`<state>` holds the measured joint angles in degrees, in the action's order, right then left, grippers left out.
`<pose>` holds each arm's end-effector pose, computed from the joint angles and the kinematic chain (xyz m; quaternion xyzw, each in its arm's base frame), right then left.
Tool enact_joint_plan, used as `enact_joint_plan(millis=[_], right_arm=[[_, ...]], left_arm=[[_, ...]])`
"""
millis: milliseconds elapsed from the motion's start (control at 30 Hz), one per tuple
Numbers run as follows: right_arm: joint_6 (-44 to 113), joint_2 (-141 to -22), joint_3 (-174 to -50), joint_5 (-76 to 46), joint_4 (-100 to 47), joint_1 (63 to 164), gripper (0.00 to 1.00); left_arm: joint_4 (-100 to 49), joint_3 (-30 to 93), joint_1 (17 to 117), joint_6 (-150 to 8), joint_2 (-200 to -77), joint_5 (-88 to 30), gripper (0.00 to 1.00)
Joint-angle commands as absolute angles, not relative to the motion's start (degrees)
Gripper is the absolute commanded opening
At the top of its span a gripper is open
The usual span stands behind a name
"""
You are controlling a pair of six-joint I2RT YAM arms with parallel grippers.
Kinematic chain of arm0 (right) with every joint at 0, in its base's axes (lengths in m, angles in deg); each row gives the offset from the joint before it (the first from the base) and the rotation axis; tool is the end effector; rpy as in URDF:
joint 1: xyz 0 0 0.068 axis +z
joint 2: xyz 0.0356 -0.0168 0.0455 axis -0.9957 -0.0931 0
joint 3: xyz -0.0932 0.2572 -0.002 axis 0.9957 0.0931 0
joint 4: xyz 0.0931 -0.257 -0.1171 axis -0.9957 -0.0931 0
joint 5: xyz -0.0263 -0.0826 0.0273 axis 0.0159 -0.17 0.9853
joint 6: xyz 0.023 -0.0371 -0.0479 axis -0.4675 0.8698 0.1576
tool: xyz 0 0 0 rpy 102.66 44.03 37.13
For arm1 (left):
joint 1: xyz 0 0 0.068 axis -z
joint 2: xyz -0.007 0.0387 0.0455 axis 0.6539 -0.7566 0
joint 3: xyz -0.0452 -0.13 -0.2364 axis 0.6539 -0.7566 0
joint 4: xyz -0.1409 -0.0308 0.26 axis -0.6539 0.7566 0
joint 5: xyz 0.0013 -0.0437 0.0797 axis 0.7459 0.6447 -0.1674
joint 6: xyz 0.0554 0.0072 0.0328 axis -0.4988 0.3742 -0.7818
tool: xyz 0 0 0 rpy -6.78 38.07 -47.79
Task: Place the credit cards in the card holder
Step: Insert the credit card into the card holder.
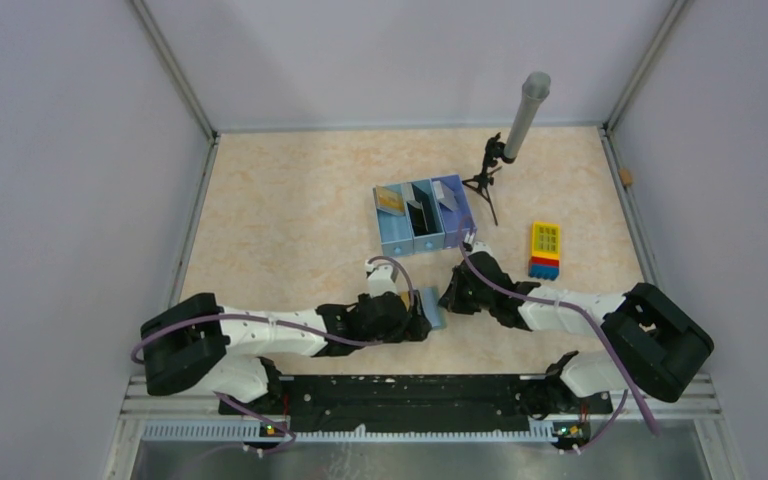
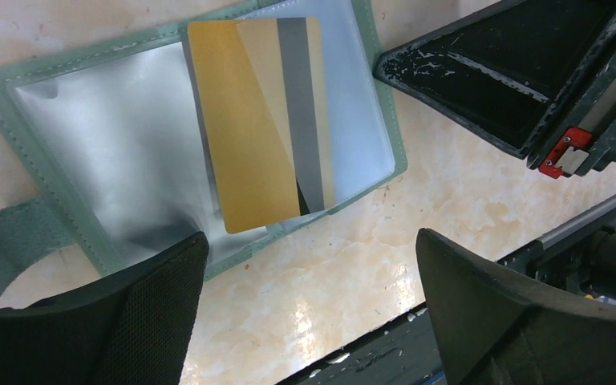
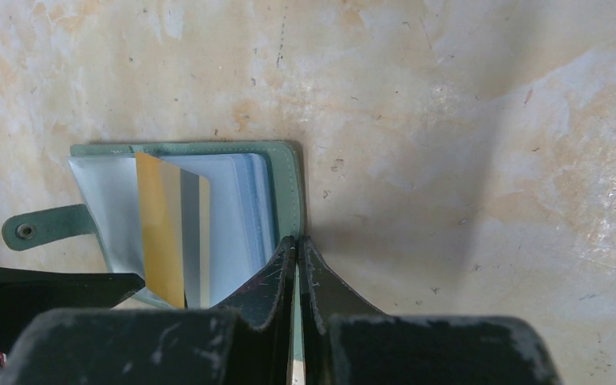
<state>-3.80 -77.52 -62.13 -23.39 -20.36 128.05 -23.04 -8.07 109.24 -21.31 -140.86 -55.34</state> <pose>0.1982 0.1863 0.0995 0.0176 0.9256 0.2596 0.2748 0.1217 -0.2654 0.1277 -0.0049 0.9163 -0.2786 0.2876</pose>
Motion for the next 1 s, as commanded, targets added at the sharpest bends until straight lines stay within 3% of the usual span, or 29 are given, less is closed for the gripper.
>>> enact_joint_plan(millis=[0,967], right_arm=[[-3.8,-77.2,-60.8,-23.7,-21.9,128.6,0.00],[-3.8,-77.8,-60.6,-23.5,-21.4,128.6,0.00]], left_arm=[[-27.2,-9.0,108.6,-20.4,-142.5,-53.2,0.99],[-30.5,-5.3,108.4,-23.1,-145.7,-50.9,0.99]])
